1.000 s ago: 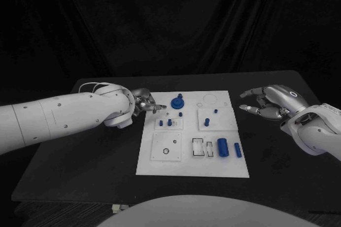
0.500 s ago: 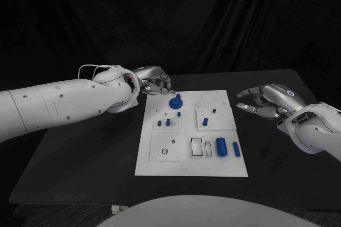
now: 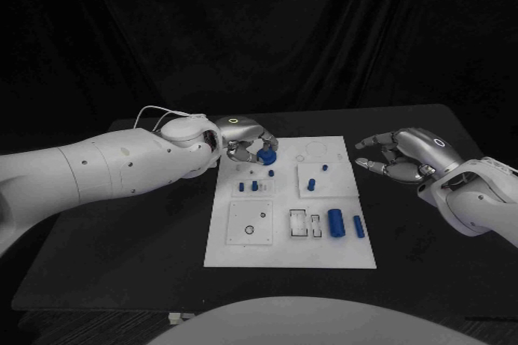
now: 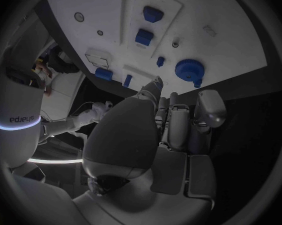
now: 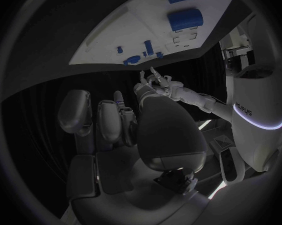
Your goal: Assemble the parts on the task board
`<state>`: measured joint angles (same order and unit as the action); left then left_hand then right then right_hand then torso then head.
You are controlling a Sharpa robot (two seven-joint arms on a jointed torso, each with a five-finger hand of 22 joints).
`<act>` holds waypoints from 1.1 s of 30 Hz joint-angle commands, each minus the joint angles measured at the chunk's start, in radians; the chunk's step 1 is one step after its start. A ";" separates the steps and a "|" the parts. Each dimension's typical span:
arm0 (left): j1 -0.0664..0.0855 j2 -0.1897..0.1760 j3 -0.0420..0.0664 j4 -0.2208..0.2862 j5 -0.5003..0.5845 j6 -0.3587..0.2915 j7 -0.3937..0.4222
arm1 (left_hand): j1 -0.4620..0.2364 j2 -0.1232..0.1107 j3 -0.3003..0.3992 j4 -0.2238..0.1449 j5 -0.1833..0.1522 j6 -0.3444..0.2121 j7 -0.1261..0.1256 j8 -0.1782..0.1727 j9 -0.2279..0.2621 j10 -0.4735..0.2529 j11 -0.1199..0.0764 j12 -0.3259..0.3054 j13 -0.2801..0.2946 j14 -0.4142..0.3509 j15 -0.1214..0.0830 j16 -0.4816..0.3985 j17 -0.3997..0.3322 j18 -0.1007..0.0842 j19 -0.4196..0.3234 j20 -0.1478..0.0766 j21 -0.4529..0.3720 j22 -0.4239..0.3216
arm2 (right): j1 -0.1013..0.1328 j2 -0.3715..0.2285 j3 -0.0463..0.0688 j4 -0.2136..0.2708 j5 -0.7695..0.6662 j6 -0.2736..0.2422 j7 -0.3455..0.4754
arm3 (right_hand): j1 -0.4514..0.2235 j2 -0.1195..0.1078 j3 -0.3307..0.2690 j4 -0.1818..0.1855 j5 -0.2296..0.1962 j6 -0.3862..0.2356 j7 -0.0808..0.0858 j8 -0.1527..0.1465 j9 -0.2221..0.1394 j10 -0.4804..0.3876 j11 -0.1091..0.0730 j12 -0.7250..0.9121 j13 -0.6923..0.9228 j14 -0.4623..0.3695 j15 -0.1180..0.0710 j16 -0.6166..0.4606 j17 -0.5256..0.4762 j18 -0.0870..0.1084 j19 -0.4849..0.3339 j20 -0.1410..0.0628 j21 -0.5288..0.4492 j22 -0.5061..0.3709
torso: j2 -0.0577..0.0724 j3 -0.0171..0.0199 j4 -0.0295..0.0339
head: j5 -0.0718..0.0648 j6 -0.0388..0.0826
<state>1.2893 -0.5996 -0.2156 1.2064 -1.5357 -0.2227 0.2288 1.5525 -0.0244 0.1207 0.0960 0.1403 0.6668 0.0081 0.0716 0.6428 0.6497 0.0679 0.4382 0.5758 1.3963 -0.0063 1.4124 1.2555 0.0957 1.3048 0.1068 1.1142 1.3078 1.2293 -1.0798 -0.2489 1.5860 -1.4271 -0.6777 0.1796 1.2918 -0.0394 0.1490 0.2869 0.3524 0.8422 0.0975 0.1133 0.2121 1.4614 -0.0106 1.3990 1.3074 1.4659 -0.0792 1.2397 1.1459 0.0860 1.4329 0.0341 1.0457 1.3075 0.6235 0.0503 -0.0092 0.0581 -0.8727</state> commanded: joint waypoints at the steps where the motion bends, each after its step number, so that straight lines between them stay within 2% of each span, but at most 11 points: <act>1: -0.010 0.012 0.001 -0.019 -0.121 -0.026 0.092 | 0.017 -0.027 0.037 -0.017 0.010 0.007 -0.045 -0.006 -0.104 -0.029 -0.013 -0.066 -0.108 -0.011 -0.016 -0.012 -0.029 0.012 -0.002 -0.017 -0.020 0.109 | -0.003 -0.004 0.001 0.006 0.005 -0.013 0.007 | -0.013 -0.002 0.001 0.002 0.003 0.006 0.000 -0.002 -0.002 0.001 0.004 0.001 0.055 0.037 0.006 0.005 -0.001 0.005 0.004 0.004 0.001 0.143 | 0.002 -0.0021 -0.0005 | 0.000 0.000; 5: -0.020 0.028 0.001 -0.043 -0.137 -0.042 0.098 | 0.008 -0.031 0.050 -0.018 0.024 0.050 -0.033 0.001 -0.135 -0.009 -0.016 -0.068 -0.137 -0.012 -0.022 -0.026 -0.059 0.006 0.029 -0.024 0.005 0.119 | -0.003 -0.004 0.001 0.008 0.005 -0.006 0.005 | -0.013 -0.002 0.001 0.002 0.003 0.006 0.000 -0.003 -0.002 0.000 0.004 0.001 0.055 0.037 0.006 0.005 -0.001 0.005 0.003 0.004 0.000 0.143 | 0.000 -0.0007 -0.0030 | 0.003 0.000; 10: -0.027 0.047 0.001 -0.066 -0.143 -0.044 0.101 | 0.009 -0.033 0.055 -0.021 0.031 0.058 -0.036 -0.001 -0.147 -0.005 -0.018 -0.070 -0.147 -0.010 -0.024 -0.028 -0.063 0.006 0.033 -0.026 0.003 0.120 | -0.003 -0.002 0.001 0.009 0.005 0.000 0.003 | -0.011 -0.002 0.003 0.000 0.007 0.005 0.001 -0.004 -0.003 0.000 0.004 0.000 0.054 0.036 0.007 0.004 -0.002 0.005 0.004 0.004 0.000 0.143 | 0.001 -0.0012 -0.0064 | 0.009 0.000; 12: -0.029 0.053 0.001 -0.074 -0.144 -0.040 0.102 | 0.005 -0.033 0.058 -0.020 0.029 0.067 -0.030 0.001 -0.153 -0.001 -0.019 -0.071 -0.153 -0.011 -0.025 -0.030 -0.067 0.007 0.031 -0.026 -0.004 0.118 | -0.003 -0.001 0.001 0.009 0.005 0.001 0.002 | -0.010 -0.002 0.004 0.000 0.009 0.005 0.001 -0.005 -0.004 0.000 0.004 0.000 0.055 0.036 0.007 0.004 -0.001 0.005 0.004 0.004 0.001 0.143 | 0.001 -0.0013 -0.0061 | 0.007 0.000; 15: -0.033 0.065 0.001 -0.085 -0.145 -0.034 0.104 | -0.005 -0.037 0.066 -0.017 0.017 0.109 -0.005 0.011 -0.169 0.017 -0.020 -0.065 -0.164 -0.011 -0.024 -0.029 -0.069 0.007 0.030 -0.027 -0.013 0.119 | -0.003 0.000 0.001 0.009 0.005 0.003 0.002 | -0.009 -0.002 0.005 -0.001 0.012 0.006 0.001 -0.005 -0.004 -0.001 0.004 -0.001 0.053 0.036 0.007 0.005 0.000 0.005 0.004 0.004 0.000 0.143 | 0.001 -0.0016 -0.0068 | 0.006 0.000; 20: -0.043 0.079 0.001 -0.097 -0.146 -0.030 0.108 | -0.013 -0.039 0.072 -0.012 0.010 0.120 -0.007 0.008 -0.182 0.049 -0.021 -0.048 -0.165 -0.009 -0.024 -0.024 -0.065 0.007 0.032 -0.027 -0.015 0.122 | -0.004 0.000 0.001 0.008 0.005 0.005 0.002 | -0.008 -0.002 0.006 -0.001 0.013 0.006 0.001 -0.005 -0.004 -0.001 0.004 -0.001 0.054 0.036 0.007 0.005 0.000 0.005 0.003 0.004 -0.001 0.143 | 0.001 0.0001 -0.0040 | 0.000 0.000; 24: -0.054 0.088 0.001 -0.108 -0.146 -0.032 0.111 | -0.016 -0.040 0.077 -0.010 0.009 0.135 -0.001 0.013 -0.186 0.064 -0.023 -0.040 -0.164 -0.009 -0.025 -0.022 -0.065 0.007 0.033 -0.028 -0.016 0.123 | -0.004 -0.001 0.001 0.008 0.005 0.006 0.001 | -0.008 -0.002 0.006 -0.001 0.013 0.006 0.001 -0.005 -0.004 -0.001 0.004 -0.001 0.054 0.036 0.007 0.005 0.000 0.005 0.003 0.004 -0.001 0.143 | -0.001 0.0007 -0.0060 | -0.001 0.000; 29: -0.065 0.096 0.001 -0.121 -0.146 -0.029 0.112 | -0.021 -0.044 0.088 -0.005 0.006 0.175 0.021 0.031 -0.191 0.088 -0.031 -0.026 -0.160 -0.011 -0.030 -0.020 -0.069 0.007 0.034 -0.031 -0.020 0.125 | -0.004 -0.001 0.001 0.008 0.005 0.006 0.001 | -0.008 -0.002 0.006 -0.002 0.014 0.007 0.001 -0.005 -0.005 -0.001 0.004 -0.001 0.053 0.036 0.007 0.005 0.000 0.005 0.003 0.004 -0.001 0.143 | -0.001 -0.0003 -0.0083 | 0.002 0.000; 33: -0.071 0.103 0.002 -0.132 -0.146 -0.024 0.110 | -0.022 -0.044 0.095 -0.003 0.007 0.180 0.021 0.033 -0.195 0.108 -0.032 -0.016 -0.156 -0.011 -0.031 -0.018 -0.069 0.007 0.036 -0.032 -0.020 0.126 | -0.004 -0.001 0.001 0.007 0.005 0.007 0.000 | -0.007 -0.003 0.006 -0.002 0.015 0.007 0.001 -0.005 -0.005 -0.001 0.004 -0.001 0.053 0.036 0.007 0.005 -0.001 0.005 0.003 0.004 -0.002 0.143 | 0.001 -0.0022 -0.0119 | 0.003 0.000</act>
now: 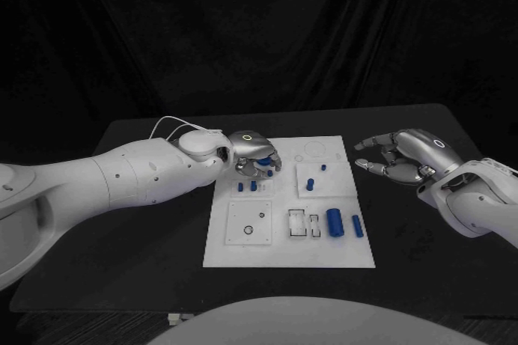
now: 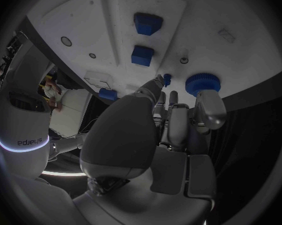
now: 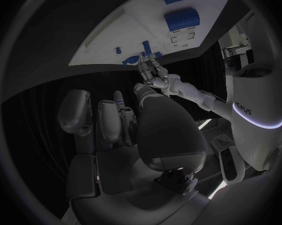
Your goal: Assemble the parts on the task board
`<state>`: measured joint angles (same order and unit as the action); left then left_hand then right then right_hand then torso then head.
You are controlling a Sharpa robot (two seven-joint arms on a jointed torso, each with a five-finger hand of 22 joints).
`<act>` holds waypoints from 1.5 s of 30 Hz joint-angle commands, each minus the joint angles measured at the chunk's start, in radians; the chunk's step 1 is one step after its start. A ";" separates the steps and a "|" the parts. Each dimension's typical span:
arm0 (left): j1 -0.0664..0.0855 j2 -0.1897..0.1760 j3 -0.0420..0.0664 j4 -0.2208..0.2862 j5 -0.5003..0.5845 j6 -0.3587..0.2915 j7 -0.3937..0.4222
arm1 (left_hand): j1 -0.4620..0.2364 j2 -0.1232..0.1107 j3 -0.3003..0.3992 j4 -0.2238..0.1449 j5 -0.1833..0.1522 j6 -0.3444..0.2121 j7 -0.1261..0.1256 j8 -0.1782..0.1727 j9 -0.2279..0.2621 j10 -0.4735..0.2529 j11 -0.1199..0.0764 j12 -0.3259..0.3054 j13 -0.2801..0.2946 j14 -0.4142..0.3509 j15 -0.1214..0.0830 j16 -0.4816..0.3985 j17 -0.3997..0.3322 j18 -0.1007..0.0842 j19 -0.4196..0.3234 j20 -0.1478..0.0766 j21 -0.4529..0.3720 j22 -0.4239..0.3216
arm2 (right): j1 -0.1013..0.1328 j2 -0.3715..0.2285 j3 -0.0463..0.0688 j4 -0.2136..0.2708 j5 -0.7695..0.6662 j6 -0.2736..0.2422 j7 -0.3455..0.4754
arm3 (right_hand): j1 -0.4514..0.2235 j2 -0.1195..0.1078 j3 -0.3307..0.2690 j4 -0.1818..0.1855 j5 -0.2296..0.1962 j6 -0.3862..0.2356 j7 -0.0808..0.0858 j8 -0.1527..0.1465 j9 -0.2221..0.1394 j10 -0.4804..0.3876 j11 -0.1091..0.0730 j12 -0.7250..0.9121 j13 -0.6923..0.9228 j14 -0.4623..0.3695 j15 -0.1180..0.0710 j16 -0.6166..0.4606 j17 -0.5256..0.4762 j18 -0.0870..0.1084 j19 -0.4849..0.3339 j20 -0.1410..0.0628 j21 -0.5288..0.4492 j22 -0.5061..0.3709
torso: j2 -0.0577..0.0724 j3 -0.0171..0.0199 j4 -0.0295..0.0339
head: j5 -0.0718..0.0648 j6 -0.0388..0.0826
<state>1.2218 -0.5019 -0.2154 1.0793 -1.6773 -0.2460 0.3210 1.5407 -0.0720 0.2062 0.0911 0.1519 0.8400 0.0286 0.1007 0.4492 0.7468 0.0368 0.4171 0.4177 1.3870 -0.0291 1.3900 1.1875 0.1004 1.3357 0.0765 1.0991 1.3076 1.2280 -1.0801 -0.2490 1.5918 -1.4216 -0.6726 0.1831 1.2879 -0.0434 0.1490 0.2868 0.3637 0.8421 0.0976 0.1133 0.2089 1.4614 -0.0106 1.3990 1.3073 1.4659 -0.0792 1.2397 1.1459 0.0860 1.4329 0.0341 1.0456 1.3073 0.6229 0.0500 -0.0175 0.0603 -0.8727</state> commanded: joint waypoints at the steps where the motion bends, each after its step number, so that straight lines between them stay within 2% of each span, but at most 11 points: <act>1: -0.004 0.005 0.001 -0.005 -0.005 -0.001 0.018 | -0.010 0.003 0.009 0.002 -0.004 0.006 0.000 0.004 -0.002 0.011 -0.001 0.005 0.002 -0.001 -0.008 0.004 -0.001 0.002 0.005 -0.002 -0.005 0.126 | -0.003 0.000 0.001 0.001 0.000 0.002 -0.003 | -0.003 0.001 0.006 -0.002 0.003 0.007 0.001 -0.005 -0.001 -0.001 0.004 -0.001 0.053 0.036 0.007 0.005 -0.001 0.005 0.003 0.004 -0.002 0.143 | 0.001 -0.0019 -0.0037 | 0.001 0.000; 10: -0.017 0.016 0.001 -0.015 -0.005 0.003 0.003 | -0.007 0.006 0.033 0.004 0.006 0.059 0.027 0.023 -0.006 0.046 -0.014 0.019 0.009 0.011 -0.018 0.017 0.016 -0.002 0.020 -0.010 0.014 0.134 | -0.005 0.000 0.001 0.000 0.000 0.006 -0.005 | -0.002 0.001 0.008 -0.002 0.006 0.012 0.002 -0.004 -0.002 -0.001 0.005 -0.001 0.053 0.036 0.007 0.005 -0.001 0.005 0.003 0.004 -0.002 0.143 | 0.001 -0.0014 -0.0057 | 0.002 0.000; 16: -0.023 0.022 0.001 -0.023 -0.005 -0.023 -0.008 | 0.007 0.021 0.062 -0.004 0.019 0.124 0.037 0.044 -0.006 0.125 -0.018 0.041 0.013 0.019 -0.023 0.022 0.021 -0.004 0.030 -0.016 0.026 0.137 | -0.007 0.000 0.001 0.000 0.000 0.006 -0.006 | -0.001 0.001 0.009 -0.002 0.006 0.014 0.002 -0.003 -0.002 -0.001 0.005 -0.002 0.052 0.036 0.007 0.003 -0.002 0.006 0.003 0.004 -0.003 0.142 | 0.002 -0.0013 -0.0040 | -0.003 0.000; 20: -0.026 0.024 0.001 -0.029 -0.005 -0.046 -0.019 | 0.013 0.019 0.078 -0.009 0.024 0.109 0.036 0.024 -0.019 0.142 -0.016 0.023 -0.001 0.013 -0.022 0.015 0.003 -0.004 0.031 -0.016 0.023 0.136 | -0.008 0.000 0.001 -0.001 0.000 0.008 -0.007 | -0.001 0.001 0.009 -0.002 0.006 0.014 0.002 -0.003 -0.002 -0.001 0.005 -0.002 0.052 0.036 0.007 0.003 -0.002 0.006 0.003 0.004 -0.003 0.142 | 0.002 -0.0014 -0.0033 | -0.005 0.000; 24: -0.028 0.023 0.001 -0.033 -0.005 -0.062 -0.028 | 0.013 0.019 0.090 -0.011 0.023 0.137 0.045 0.029 -0.020 0.167 -0.012 0.002 -0.018 0.015 -0.020 0.013 0.001 -0.005 0.034 -0.016 0.026 0.137 | -0.008 -0.001 0.001 -0.001 0.000 0.010 -0.008 | -0.001 0.000 0.010 -0.003 0.006 0.016 0.002 -0.003 -0.002 -0.002 0.005 -0.002 0.052 0.036 0.007 0.003 -0.003 0.006 0.002 0.004 -0.005 0.142 | 0.002 -0.0017 -0.0026 | -0.006 0.000; 29: -0.029 0.022 0.001 -0.037 -0.005 -0.066 -0.032 | 0.003 0.009 0.101 -0.010 0.011 0.156 0.049 0.022 -0.028 0.200 -0.008 -0.051 -0.057 0.013 -0.016 0.004 -0.016 -0.004 0.034 -0.013 0.019 0.135 | -0.009 0.000 0.001 -0.002 0.000 0.013 -0.008 | 0.000 0.001 0.010 -0.003 0.006 0.016 0.002 -0.002 -0.002 -0.001 0.005 -0.001 0.053 0.036 0.007 0.003 -0.003 0.006 0.002 0.004 -0.004 0.142 | 0.001 -0.0010 -0.0029 | -0.004 0.000; 34: -0.029 0.019 0.001 -0.039 -0.005 -0.055 -0.038 | -0.011 -0.006 0.106 -0.002 -0.004 0.132 0.040 -0.005 -0.043 0.200 -0.011 -0.104 -0.091 0.004 -0.017 -0.008 -0.039 -0.001 0.028 -0.012 0.003 0.132 | -0.011 0.000 0.001 -0.003 0.000 0.015 -0.009 | 0.001 0.001 0.010 -0.003 0.005 0.017 0.002 -0.002 -0.002 -0.002 0.005 -0.002 0.052 0.036 0.007 0.002 -0.004 0.006 0.002 0.004 -0.005 0.142 | 0.001 -0.0008 -0.0023 | -0.005 0.000; 40: -0.030 0.018 0.001 -0.046 -0.005 -0.036 -0.045 | -0.017 -0.014 0.109 0.004 -0.013 0.115 0.034 -0.022 -0.052 0.207 -0.012 -0.129 -0.107 0.000 -0.017 -0.014 -0.050 0.000 0.024 -0.012 -0.008 0.129 | -0.012 0.000 0.001 -0.003 0.001 0.017 -0.008 | 0.003 0.000 0.012 -0.004 0.005 0.018 0.003 -0.002 -0.002 -0.002 0.005 -0.002 0.052 0.036 0.008 0.002 -0.004 0.006 0.002 0.004 -0.005 0.142 | 0.001 -0.0007 -0.0012 | -0.006 0.000; 42: -0.030 0.018 0.001 -0.049 -0.005 -0.031 -0.047 | -0.025 -0.016 0.108 0.010 -0.024 0.116 0.034 -0.024 -0.054 0.209 -0.012 -0.140 -0.114 -0.002 -0.017 -0.016 -0.053 0.001 0.022 -0.012 -0.012 0.128 | -0.013 0.000 0.001 -0.004 0.001 0.018 -0.008 | 0.003 0.000 0.012 -0.004 0.005 0.018 0.003 -0.002 -0.002 -0.002 0.005 -0.002 0.052 0.036 0.008 0.002 -0.004 0.006 0.002 0.004 -0.005 0.142 | 0.001 -0.0007 -0.0015 | -0.005 0.000; 43: -0.030 0.018 0.001 -0.050 -0.005 -0.028 -0.047 | -0.034 -0.018 0.106 0.017 -0.046 0.117 0.033 -0.026 -0.055 0.212 -0.012 -0.151 -0.121 -0.003 -0.017 -0.018 -0.057 0.001 0.021 -0.011 -0.017 0.127 | -0.013 0.000 0.001 -0.004 0.001 0.018 -0.008 | 0.003 0.000 0.012 -0.004 0.004 0.019 0.003 -0.002 -0.002 -0.002 0.005 -0.002 0.052 0.036 0.008 0.002 -0.004 0.006 0.002 0.004 -0.006 0.142 | 0.001 -0.0008 -0.0017 | -0.005 0.000; 45: -0.030 0.018 0.001 -0.052 -0.005 -0.023 -0.048 | -0.042 -0.020 0.102 0.025 -0.062 0.116 0.030 -0.029 -0.058 0.211 -0.012 -0.162 -0.128 -0.004 -0.016 -0.019 -0.060 0.001 0.021 -0.011 -0.019 0.127 | -0.013 0.001 0.001 -0.004 0.001 0.019 -0.008 | 0.003 0.000 0.012 -0.004 0.004 0.019 0.003 -0.002 -0.002 -0.002 0.005 -0.002 0.052 0.036 0.008 0.002 -0.004 0.006 0.002 0.004 -0.006 0.142 | 0.001 -0.0009 -0.0009 | -0.006 0.000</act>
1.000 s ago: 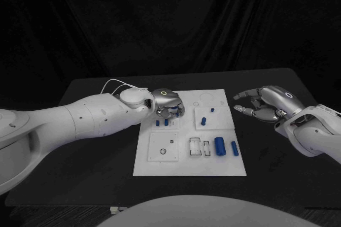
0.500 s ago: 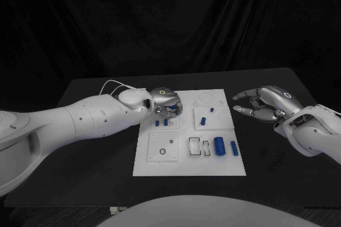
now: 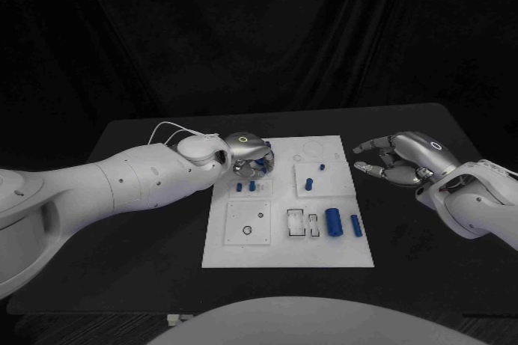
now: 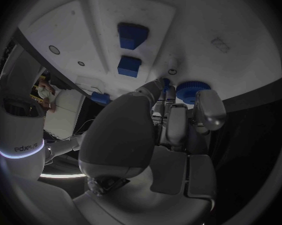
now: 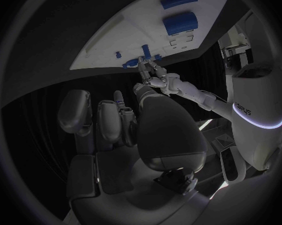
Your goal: Assemble the parts on the task board
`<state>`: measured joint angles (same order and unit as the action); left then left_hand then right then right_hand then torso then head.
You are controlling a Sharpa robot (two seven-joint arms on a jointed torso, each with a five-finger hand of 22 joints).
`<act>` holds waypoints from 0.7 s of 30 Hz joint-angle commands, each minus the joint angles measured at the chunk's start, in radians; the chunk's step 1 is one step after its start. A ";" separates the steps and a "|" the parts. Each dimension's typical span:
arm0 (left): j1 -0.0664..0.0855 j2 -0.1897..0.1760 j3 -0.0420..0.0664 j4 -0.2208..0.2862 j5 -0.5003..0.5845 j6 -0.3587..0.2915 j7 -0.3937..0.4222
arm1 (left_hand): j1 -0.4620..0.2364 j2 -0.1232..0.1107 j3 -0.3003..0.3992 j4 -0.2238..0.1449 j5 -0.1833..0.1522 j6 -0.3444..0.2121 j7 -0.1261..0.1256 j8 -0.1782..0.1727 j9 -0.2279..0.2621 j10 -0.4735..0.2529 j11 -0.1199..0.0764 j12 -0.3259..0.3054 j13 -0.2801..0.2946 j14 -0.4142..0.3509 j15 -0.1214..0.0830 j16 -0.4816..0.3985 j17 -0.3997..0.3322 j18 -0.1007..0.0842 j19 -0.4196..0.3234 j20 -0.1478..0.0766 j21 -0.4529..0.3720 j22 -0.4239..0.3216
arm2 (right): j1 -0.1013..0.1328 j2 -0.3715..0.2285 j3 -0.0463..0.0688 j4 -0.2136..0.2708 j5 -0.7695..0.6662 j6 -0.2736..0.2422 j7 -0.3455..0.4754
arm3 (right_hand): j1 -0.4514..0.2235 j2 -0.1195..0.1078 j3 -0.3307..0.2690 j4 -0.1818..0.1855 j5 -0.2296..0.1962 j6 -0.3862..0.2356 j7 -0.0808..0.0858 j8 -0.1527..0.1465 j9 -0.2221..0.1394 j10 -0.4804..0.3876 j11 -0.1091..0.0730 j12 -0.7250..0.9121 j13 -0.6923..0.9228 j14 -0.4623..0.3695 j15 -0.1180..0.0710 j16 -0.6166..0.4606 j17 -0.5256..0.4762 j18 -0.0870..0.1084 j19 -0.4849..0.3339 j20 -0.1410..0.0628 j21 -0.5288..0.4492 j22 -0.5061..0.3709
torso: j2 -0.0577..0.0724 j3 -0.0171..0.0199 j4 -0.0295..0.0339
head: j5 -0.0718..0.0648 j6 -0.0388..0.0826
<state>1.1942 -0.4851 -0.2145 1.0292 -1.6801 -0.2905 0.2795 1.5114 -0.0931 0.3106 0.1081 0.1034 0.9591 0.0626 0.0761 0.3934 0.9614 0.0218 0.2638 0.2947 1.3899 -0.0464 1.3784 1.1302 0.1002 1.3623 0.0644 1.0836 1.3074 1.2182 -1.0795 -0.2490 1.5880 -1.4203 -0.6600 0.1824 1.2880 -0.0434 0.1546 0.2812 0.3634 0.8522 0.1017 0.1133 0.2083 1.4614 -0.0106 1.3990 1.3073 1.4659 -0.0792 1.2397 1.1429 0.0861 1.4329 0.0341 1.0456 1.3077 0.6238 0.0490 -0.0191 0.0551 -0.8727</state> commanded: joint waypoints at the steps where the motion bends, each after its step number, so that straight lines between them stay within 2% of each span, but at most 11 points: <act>1: -0.003 0.001 0.000 -0.002 -0.002 0.024 -0.007 | -0.021 -0.002 -0.006 0.014 -0.025 -0.008 -0.007 -0.007 -0.004 -0.004 0.004 -0.014 -0.009 -0.007 0.002 -0.008 -0.004 0.002 -0.006 0.001 -0.006 0.127 | -0.003 0.000 0.001 0.000 0.000 0.007 -0.007 | 0.003 0.000 0.006 0.001 0.005 0.009 -0.002 -0.002 -0.001 -0.002 0.005 -0.002 0.052 0.036 0.008 0.002 -0.001 0.006 0.002 0.004 -0.006 0.142 | 0.000 0.0000 0.0011 | -0.001 0.000; 3: -0.003 0.001 0.000 -0.004 -0.002 0.029 -0.009 | -0.028 -0.007 -0.011 0.022 -0.035 -0.026 -0.017 -0.014 -0.010 -0.005 0.005 -0.027 -0.017 -0.009 0.003 -0.010 -0.008 0.002 -0.008 0.002 -0.011 0.126 | -0.003 0.001 0.001 -0.001 0.000 0.009 -0.008 | 0.005 0.000 0.007 0.000 0.004 0.009 -0.001 -0.002 -0.002 -0.002 0.005 -0.002 0.052 0.036 0.008 0.002 -0.001 0.006 0.002 0.004 -0.006 0.142 | 0.000 0.0002 0.0013 | -0.002 0.000; 5: -0.003 0.002 0.000 -0.006 -0.002 0.032 -0.009 | -0.026 -0.010 -0.011 0.027 -0.034 -0.066 -0.036 -0.015 -0.023 0.000 0.012 -0.043 -0.027 -0.010 0.007 -0.011 -0.011 0.002 -0.007 0.005 -0.015 0.126 | -0.003 0.001 0.001 -0.001 0.000 0.010 -0.007 | 0.008 0.000 0.009 -0.001 0.004 0.010 -0.001 -0.002 -0.002 -0.002 0.006 -0.003 0.051 0.035 0.008 0.002 -0.002 0.006 0.002 0.005 -0.006 0.141 | 0.000 0.0005 0.0011 | -0.001 0.000; 7: -0.004 0.003 0.000 -0.008 -0.002 0.034 -0.010 | -0.018 -0.010 -0.008 0.024 -0.026 -0.080 -0.043 -0.014 -0.028 0.008 0.013 -0.047 -0.031 -0.011 0.009 -0.012 -0.014 0.002 -0.008 0.006 -0.019 0.125 | -0.003 0.002 0.001 -0.002 0.000 0.011 -0.007 | 0.008 0.000 0.009 -0.001 0.004 0.010 -0.001 -0.002 -0.002 -0.002 0.006 -0.003 0.051 0.035 0.008 0.002 -0.002 0.006 0.002 0.005 -0.006 0.141 | 0.000 0.0006 0.0004 | -0.001 0.000; 13: -0.006 0.004 0.000 -0.014 -0.002 0.036 -0.010 | -0.013 -0.008 -0.006 0.023 -0.019 -0.074 -0.036 -0.008 -0.030 0.033 0.011 -0.044 -0.030 -0.010 0.007 -0.011 -0.012 0.002 -0.007 0.006 -0.019 0.126 | -0.004 0.004 0.001 -0.003 0.000 0.013 -0.007 | 0.009 -0.001 0.010 -0.001 0.004 0.010 -0.001 -0.002 -0.003 -0.003 0.006 -0.003 0.051 0.035 0.008 0.002 -0.002 0.006 0.002 0.005 -0.006 0.141 | 0.000 0.0000 -0.0003 | 0.000 0.000; 17: -0.007 0.004 0.000 -0.015 -0.002 0.033 -0.012 | -0.010 -0.001 -0.007 0.023 -0.020 -0.027 -0.012 0.016 -0.021 0.057 0.001 -0.038 -0.024 -0.008 0.001 -0.008 -0.008 0.002 -0.004 0.004 -0.018 0.128 | -0.004 0.004 0.001 -0.003 0.000 0.016 -0.007 | 0.009 -0.001 0.010 -0.001 0.004 0.010 -0.001 -0.002 -0.003 -0.003 0.006 -0.003 0.051 0.035 0.008 0.002 -0.002 0.006 0.002 0.005 -0.006 0.141 | 0.001 -0.0001 -0.0008 | 0.002 0.000; 21: -0.008 0.003 0.000 -0.016 -0.002 0.020 -0.006 | -0.001 0.009 -0.005 0.017 -0.014 0.006 -0.002 0.032 -0.014 0.079 -0.003 -0.030 -0.018 -0.006 -0.003 -0.005 -0.005 0.001 -0.001 0.001 -0.013 0.129 | -0.005 0.005 0.001 -0.004 0.000 0.018 -0.007 | 0.012 -0.001 0.012 -0.002 0.004 0.011 -0.001 -0.003 -0.003 -0.002 0.006 -0.002 0.052 0.035 0.008 0.002 -0.002 0.006 0.002 0.005 -0.007 0.141 | 0.001 -0.0003 -0.0011 | 0.003 0.000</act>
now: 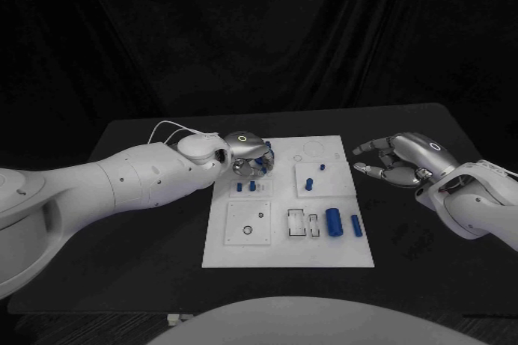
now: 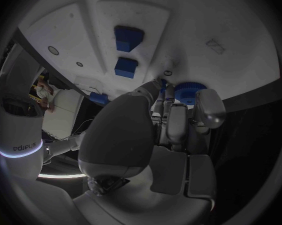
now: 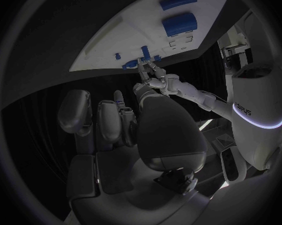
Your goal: Assemble the parts on the task board
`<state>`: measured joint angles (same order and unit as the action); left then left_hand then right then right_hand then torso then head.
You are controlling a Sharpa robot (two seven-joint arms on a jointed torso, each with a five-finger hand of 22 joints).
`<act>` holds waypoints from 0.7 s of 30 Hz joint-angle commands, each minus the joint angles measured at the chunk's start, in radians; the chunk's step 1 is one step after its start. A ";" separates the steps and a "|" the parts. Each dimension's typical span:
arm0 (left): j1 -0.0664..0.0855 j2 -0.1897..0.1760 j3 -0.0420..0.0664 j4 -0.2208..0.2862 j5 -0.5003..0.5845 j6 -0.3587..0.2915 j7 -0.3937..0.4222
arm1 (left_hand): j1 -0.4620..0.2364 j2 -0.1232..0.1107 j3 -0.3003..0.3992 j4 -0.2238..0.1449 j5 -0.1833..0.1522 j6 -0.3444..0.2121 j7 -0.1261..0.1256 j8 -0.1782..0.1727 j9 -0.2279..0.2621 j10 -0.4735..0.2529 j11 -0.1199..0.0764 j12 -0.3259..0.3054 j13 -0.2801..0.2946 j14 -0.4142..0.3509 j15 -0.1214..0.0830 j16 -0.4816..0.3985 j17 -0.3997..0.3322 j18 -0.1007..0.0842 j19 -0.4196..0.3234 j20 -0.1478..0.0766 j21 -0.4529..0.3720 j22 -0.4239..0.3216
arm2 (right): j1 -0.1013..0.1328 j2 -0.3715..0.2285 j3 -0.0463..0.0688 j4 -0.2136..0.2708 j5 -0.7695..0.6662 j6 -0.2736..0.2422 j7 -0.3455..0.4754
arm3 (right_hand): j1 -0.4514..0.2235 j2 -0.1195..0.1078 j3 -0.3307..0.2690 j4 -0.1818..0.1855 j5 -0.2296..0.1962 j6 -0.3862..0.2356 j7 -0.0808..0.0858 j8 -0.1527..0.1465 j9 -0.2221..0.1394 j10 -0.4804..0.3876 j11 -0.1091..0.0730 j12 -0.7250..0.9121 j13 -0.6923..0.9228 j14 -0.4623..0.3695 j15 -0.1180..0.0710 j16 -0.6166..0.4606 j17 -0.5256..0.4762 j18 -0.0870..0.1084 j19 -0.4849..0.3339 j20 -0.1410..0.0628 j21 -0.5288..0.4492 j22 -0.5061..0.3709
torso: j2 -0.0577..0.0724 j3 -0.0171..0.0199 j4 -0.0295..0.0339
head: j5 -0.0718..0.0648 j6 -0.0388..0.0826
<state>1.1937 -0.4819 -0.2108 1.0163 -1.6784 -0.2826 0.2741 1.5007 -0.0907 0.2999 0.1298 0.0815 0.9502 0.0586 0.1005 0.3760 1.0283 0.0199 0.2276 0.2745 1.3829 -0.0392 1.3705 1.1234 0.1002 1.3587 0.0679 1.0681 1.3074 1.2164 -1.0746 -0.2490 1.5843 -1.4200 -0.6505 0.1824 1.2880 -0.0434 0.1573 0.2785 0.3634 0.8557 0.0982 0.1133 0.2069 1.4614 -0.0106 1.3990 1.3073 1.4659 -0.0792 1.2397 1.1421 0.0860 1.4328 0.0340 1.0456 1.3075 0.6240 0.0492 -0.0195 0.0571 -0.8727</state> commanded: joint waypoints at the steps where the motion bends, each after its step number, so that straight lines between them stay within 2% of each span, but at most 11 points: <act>1: -0.008 0.000 -0.003 -0.003 -0.004 0.007 0.002 | 0.013 0.010 0.006 -0.007 0.012 0.030 0.005 0.015 0.006 0.023 -0.002 0.011 0.006 0.002 -0.011 0.003 0.002 0.001 0.004 -0.004 0.004 0.130 | -0.003 0.001 0.001 0.000 -0.001 0.009 -0.007 | 0.012 -0.001 0.009 0.000 0.004 0.008 0.003 -0.003 -0.002 -0.002 0.006 -0.002 0.052 0.035 0.008 0.002 -0.001 0.006 0.002 0.005 -0.007 0.141 | 0.001 -0.0004 -0.0006 | 0.003 0.000; 10: -0.008 -0.003 -0.003 -0.001 -0.004 -0.021 0.019 | 0.029 0.028 0.001 -0.026 0.043 0.095 0.011 0.044 0.019 0.086 -0.008 0.034 0.025 0.008 -0.015 0.007 0.008 -0.002 0.012 -0.008 0.016 0.134 | -0.003 0.001 0.001 0.000 -0.001 0.013 -0.007 | 0.014 0.000 0.011 0.000 0.003 0.011 0.003 -0.002 -0.002 -0.001 0.006 -0.001 0.053 0.035 0.008 0.002 0.000 0.006 0.002 0.005 -0.006 0.142 | 0.001 0.0002 0.0005 | 0.005 0.000; 17: -0.009 -0.007 -0.003 0.003 -0.004 -0.054 0.025 | 0.037 0.029 -0.003 -0.038 0.042 0.107 0.014 0.046 0.020 0.109 -0.008 0.040 0.032 0.011 -0.015 0.009 0.011 -0.003 0.016 -0.009 0.024 0.136 | -0.004 -0.001 0.001 0.001 -0.001 0.017 -0.007 | 0.014 0.000 0.012 0.002 0.000 0.016 0.004 0.000 -0.002 -0.001 0.007 -0.002 0.053 0.035 0.009 0.001 -0.002 0.006 0.001 0.005 -0.008 0.141 | 0.001 0.0001 0.0017 | 0.004 0.000; 21: -0.008 -0.025 -0.003 0.028 -0.004 -0.088 0.028 | 0.040 0.028 -0.006 -0.042 0.041 0.113 0.016 0.047 0.021 0.117 -0.007 0.042 0.034 0.015 -0.014 0.012 0.017 -0.005 0.021 -0.009 0.033 0.138 | -0.004 -0.003 0.001 0.002 -0.001 0.019 -0.007 | 0.014 0.000 0.012 0.002 -0.001 0.017 0.004 0.000 -0.002 -0.002 0.007 -0.002 0.052 0.035 0.009 0.001 -0.002 0.006 0.001 0.005 -0.008 0.141 | 0.001 0.0003 0.0016 | 0.004 0.000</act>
<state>1.1878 -0.5051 -0.2142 1.0368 -1.6795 -0.3280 0.2848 1.5294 -0.0626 0.2959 0.0918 0.1215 1.0567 0.0767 0.1432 0.3962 1.1205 0.0336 0.2670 0.2934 1.3938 -0.0499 1.3787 1.1398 0.1003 1.3734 0.0607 1.0979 1.3073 1.2154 -1.0756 -0.2490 1.5844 -1.4197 -0.6397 0.1824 1.2967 -0.0436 0.1628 0.2786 0.3634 0.8665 0.1019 0.1133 0.2068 1.4614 -0.0106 1.3990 1.3073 1.4659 -0.0792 1.2397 1.1408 0.0860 1.4328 0.0341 1.0417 1.3073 0.6248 0.0490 -0.0180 0.0616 -0.8727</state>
